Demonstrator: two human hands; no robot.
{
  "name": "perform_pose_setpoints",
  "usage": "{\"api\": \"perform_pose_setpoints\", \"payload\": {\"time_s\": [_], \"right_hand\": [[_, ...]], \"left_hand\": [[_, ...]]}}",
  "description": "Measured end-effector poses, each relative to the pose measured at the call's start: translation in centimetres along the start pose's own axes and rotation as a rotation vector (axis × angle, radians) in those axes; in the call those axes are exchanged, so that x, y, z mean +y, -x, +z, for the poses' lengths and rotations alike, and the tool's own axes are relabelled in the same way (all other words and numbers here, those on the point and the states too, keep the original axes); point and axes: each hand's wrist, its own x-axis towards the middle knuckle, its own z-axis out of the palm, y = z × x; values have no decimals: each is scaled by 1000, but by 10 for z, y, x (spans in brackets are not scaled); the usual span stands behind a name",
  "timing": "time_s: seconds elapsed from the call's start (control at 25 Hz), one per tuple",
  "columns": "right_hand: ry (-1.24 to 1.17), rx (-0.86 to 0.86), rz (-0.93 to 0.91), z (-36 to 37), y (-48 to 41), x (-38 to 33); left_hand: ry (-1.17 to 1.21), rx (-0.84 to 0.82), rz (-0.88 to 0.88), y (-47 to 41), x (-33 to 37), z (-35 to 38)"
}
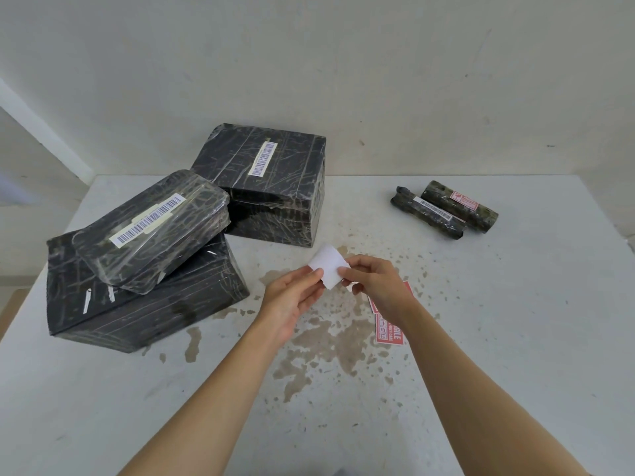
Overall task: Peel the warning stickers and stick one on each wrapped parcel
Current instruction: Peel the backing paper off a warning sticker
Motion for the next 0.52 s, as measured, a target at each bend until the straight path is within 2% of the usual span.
{"api": "perform_pose_setpoints", "payload": {"time_s": [0.16,0.36,0.44,0.52], "right_hand": [[-40,25,-29,0,5,1],[-34,22,-37,-3,9,1],[-10,35,-38,-4,10,0],[117,112,-103,-3,11,1]], "left_hand": [[61,6,-57,2,-6,2],[-37,26,-18,4,-8,6],[-78,16,-10,4,-5,6],[-96,16,-1,4,-4,6]]}}
